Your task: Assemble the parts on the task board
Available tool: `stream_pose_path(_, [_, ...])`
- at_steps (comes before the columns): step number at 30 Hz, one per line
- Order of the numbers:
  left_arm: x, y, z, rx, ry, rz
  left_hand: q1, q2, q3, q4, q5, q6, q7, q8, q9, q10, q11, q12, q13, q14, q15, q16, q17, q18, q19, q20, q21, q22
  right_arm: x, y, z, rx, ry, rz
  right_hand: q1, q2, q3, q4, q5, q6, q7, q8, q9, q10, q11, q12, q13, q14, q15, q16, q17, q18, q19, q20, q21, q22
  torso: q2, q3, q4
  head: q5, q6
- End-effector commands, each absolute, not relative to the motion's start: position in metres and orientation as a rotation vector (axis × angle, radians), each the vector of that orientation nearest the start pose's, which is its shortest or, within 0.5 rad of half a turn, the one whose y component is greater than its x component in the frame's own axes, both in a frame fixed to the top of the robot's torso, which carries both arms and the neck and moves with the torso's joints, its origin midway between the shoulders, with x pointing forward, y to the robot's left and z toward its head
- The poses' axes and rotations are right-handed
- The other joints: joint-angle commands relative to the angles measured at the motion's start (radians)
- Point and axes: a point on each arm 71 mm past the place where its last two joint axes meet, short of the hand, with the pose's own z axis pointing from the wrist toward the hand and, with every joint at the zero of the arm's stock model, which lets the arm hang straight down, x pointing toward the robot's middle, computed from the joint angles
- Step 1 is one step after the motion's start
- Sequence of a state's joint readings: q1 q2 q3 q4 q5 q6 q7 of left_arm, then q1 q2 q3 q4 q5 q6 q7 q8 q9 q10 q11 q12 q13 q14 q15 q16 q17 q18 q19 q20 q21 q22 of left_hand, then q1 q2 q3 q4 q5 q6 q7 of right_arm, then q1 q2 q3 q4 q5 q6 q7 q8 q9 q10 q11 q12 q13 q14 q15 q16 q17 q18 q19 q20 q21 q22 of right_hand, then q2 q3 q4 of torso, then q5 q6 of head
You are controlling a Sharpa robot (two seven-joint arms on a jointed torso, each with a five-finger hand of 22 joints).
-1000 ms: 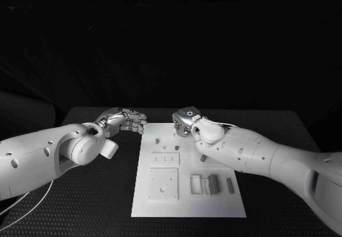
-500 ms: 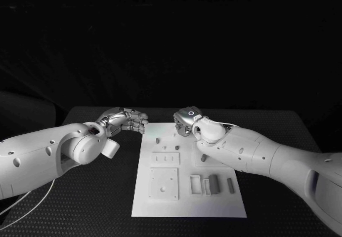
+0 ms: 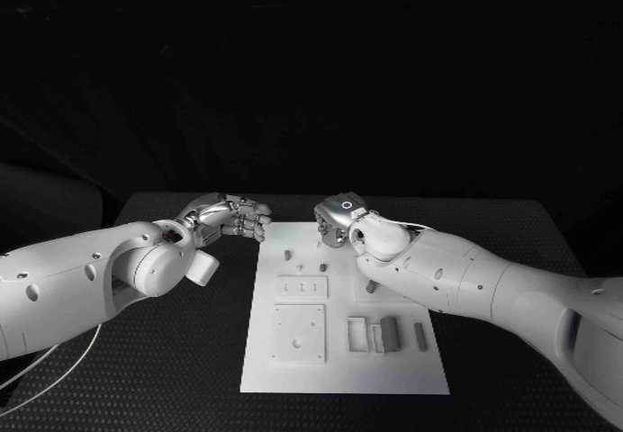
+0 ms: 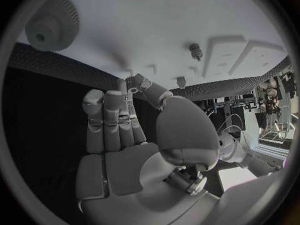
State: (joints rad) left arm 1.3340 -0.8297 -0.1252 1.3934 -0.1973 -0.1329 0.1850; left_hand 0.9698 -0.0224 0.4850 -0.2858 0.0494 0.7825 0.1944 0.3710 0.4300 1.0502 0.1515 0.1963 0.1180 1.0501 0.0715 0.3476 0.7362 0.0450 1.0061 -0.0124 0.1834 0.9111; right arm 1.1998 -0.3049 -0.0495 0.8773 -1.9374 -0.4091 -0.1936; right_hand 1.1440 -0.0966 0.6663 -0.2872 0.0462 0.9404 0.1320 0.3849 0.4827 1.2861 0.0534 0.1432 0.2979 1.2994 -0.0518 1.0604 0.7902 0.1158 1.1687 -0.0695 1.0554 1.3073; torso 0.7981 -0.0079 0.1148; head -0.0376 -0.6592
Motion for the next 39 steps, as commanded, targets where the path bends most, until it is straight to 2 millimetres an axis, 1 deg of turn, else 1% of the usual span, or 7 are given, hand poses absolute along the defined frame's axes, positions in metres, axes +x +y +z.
stream_pose_path(1, [0.5200,0.2294,-0.1595,-0.881,1.696,-1.399,-0.011,-0.001,-0.007,0.000,0.001,-0.001,0.002,-0.003,-0.002,0.009,-0.001,-0.006,0.000,0.003,0.006,-0.005,0.002,0.017,0.002,-0.007,-0.006,-0.001,0.5725,-0.0936,-0.2061,-0.493,1.415,0.272,0.002,-0.005,0.007,0.000,0.002,0.007,0.001,0.003,0.001,-0.003,0.001,-0.003,0.002,0.000,-0.005,0.006,-0.001,0.146,0.000,-0.004,0.004,0.016,0.001,0.0003,0.0001,0.000,0.000])
stream_pose_path(10, [0.5209,0.2266,-0.1589,-0.877,1.697,-1.403,-0.011,-0.002,-0.007,0.000,0.001,-0.001,0.003,-0.003,-0.002,0.009,-0.001,-0.007,0.000,0.003,0.006,-0.006,0.002,0.017,0.003,-0.008,-0.007,-0.001,0.5738,-0.0926,-0.2083,-0.493,1.429,0.261,0.000,-0.005,0.007,0.000,0.002,0.006,0.001,0.002,0.001,-0.005,0.001,-0.004,0.003,-0.001,-0.004,0.006,-0.002,0.146,0.000,-0.004,0.004,0.016,0.001,-0.0011,0.0031,-0.003,0.002])
stream_pose_path(13, [0.5210,0.2264,-0.1587,-0.877,1.698,-1.403,-0.011,-0.001,-0.007,0.000,0.001,-0.001,0.003,-0.003,-0.002,0.009,-0.001,-0.007,0.000,0.003,0.006,-0.006,0.002,0.017,0.003,-0.008,-0.007,-0.001,0.5732,-0.0915,-0.2081,-0.494,1.427,0.264,0.000,-0.005,0.007,0.000,0.002,0.006,0.001,0.002,0.001,-0.005,0.001,-0.005,0.003,-0.001,-0.004,0.006,-0.002,0.146,0.000,-0.004,0.003,0.016,0.001,-0.0011,0.0021,0.002,0.000])
stream_pose_path(15, [0.5211,0.2264,-0.1587,-0.877,1.698,-1.403,-0.011,-0.001,-0.007,0.000,0.001,-0.001,0.003,-0.003,-0.002,0.009,-0.001,-0.007,0.000,0.003,0.006,-0.007,0.003,0.017,0.003,-0.008,-0.007,-0.001,0.5732,-0.0912,-0.2083,-0.495,1.429,0.264,-0.001,-0.005,0.007,0.000,0.002,0.006,0.002,0.002,0.001,-0.005,0.002,-0.005,0.003,-0.001,-0.004,0.006,-0.002,0.146,0.000,-0.004,0.003,0.016,0.000,0.0003,0.0005,0.005,-0.001])
stream_pose_path(31, [0.5217,0.2260,-0.1567,-0.874,1.696,-1.403,-0.011,-0.002,-0.007,0.000,0.001,-0.002,0.003,-0.003,-0.002,0.009,-0.001,-0.009,0.000,0.003,0.006,-0.008,0.004,0.016,0.003,-0.008,-0.008,-0.001,0.5736,-0.0904,-0.2088,-0.487,1.438,0.268,-0.004,-0.006,0.009,0.000,0.002,-0.001,0.004,-0.004,-0.001,-0.013,0.005,-0.011,0.005,-0.002,-0.001,0.005,-0.003,0.146,-0.002,-0.005,0.001,0.015,0.001,-0.0001,0.0004,0.003,-0.001])
stream_pose_path(34, [0.5217,0.2257,-0.1567,-0.873,1.697,-1.404,-0.011,-0.002,-0.007,0.000,0.001,-0.002,0.003,-0.003,-0.002,0.009,-0.001,-0.009,0.000,0.003,0.006,-0.008,0.004,0.016,0.003,-0.008,-0.008,-0.001,0.5737,-0.0895,-0.2088,-0.477,1.442,0.272,-0.008,-0.015,0.008,0.000,0.002,-0.014,0.010,-0.012,-0.004,-0.027,0.010,-0.020,0.005,-0.005,0.004,0.003,-0.005,0.146,-0.005,-0.004,-0.001,0.014,0.001,-0.0005,0.0009,0.003,-0.002])
stream_pose_path(39, [0.5218,0.2256,-0.1566,-0.873,1.698,-1.404,-0.011,-0.002,-0.007,0.000,0.001,-0.002,0.003,-0.004,-0.002,0.010,-0.001,-0.009,0.000,0.004,0.006,-0.008,0.004,0.016,0.003,-0.008,-0.008,-0.001,0.5740,-0.0898,-0.2084,-0.463,1.438,0.278,-0.024,-0.051,0.006,0.008,0.002,-0.074,0.036,-0.044,-0.015,-0.068,0.028,-0.046,0.001,-0.015,0.021,0.001,-0.007,0.146,-0.013,0.000,-0.009,0.012,0.001,0.0005,0.0001,0.003,-0.001])
